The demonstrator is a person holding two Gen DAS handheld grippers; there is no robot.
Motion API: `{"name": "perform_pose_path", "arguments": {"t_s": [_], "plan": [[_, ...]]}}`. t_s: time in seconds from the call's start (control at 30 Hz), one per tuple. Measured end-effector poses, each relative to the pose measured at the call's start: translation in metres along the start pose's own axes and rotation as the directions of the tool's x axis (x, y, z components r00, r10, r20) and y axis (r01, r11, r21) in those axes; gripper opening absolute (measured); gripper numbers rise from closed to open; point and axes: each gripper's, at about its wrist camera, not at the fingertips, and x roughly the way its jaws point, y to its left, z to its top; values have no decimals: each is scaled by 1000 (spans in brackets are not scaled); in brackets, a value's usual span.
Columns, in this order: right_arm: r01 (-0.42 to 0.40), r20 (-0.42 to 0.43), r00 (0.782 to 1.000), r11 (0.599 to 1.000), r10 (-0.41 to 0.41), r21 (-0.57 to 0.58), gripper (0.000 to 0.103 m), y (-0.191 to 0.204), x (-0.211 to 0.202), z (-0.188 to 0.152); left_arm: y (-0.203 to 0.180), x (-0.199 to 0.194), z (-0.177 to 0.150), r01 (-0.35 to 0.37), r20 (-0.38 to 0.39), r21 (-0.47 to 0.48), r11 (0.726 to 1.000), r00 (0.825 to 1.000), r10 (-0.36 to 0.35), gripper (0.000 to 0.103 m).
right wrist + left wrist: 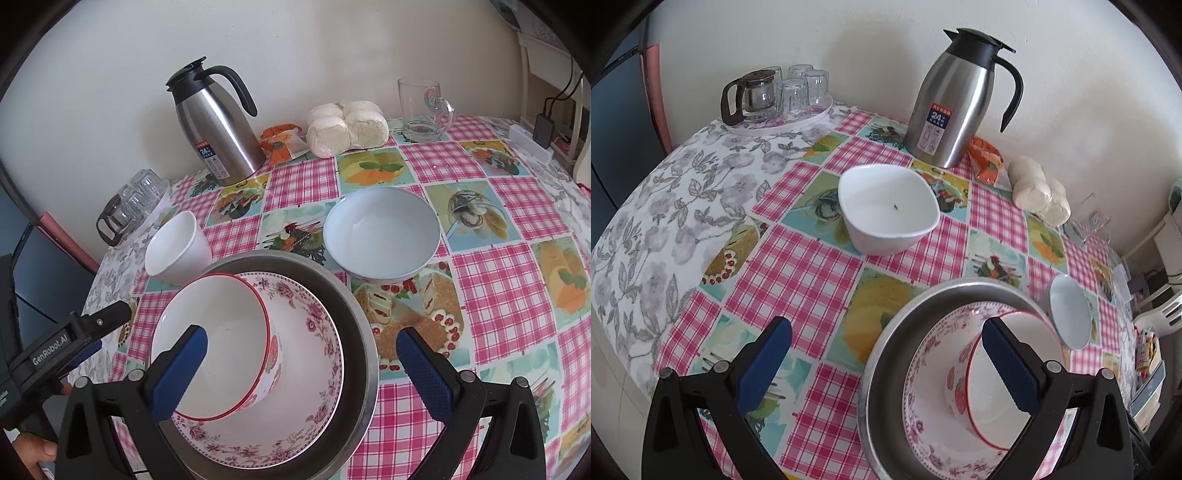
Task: Organize plates and bowls
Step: 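Move the right gripper to the white square bowl on the table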
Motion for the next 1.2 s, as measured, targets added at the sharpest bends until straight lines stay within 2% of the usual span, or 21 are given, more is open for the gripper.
{"name": "perform_pose_path", "arguments": {"t_s": [0.1,0.27,0.4,0.5,0.6,0.77,0.83,0.97,1.2], "plan": [[15,24,1000,1000,-15,6,103,-1,-3,3,4,-2,6,11,18,-5,1000,1000,-11,102],[27,96,995,999,-30,34,103,1,-11,11,21,-8,23,48,88,-68,997,995,-42,102],[63,134,989,998,-66,31,103,7,-14,18,31,-9,40,38,152,-89,995,988,-25,103],[74,151,986,997,-77,26,103,15,-17,24,41,-5,55,74,150,-112,991,987,-57,103],[75,158,984,997,-77,19,103,22,-18,30,55,1,68,91,139,-176,980,988,-67,102],[101,151,983,994,-105,28,103,34,-16,49,78,25,79,129,131,-301,945,987,-93,103],[125,151,981,992,-126,16,103,42,-15,58,83,37,82,139,103,-317,938,988,-112,102],[128,142,981,992,-129,17,103,59,-9,76,97,57,84,198,67,-332,922,980,-186,102],[122,113,986,992,-124,24,103,100,14,95,126,75,81,221,48,-377,899,974,-220,102]]}}
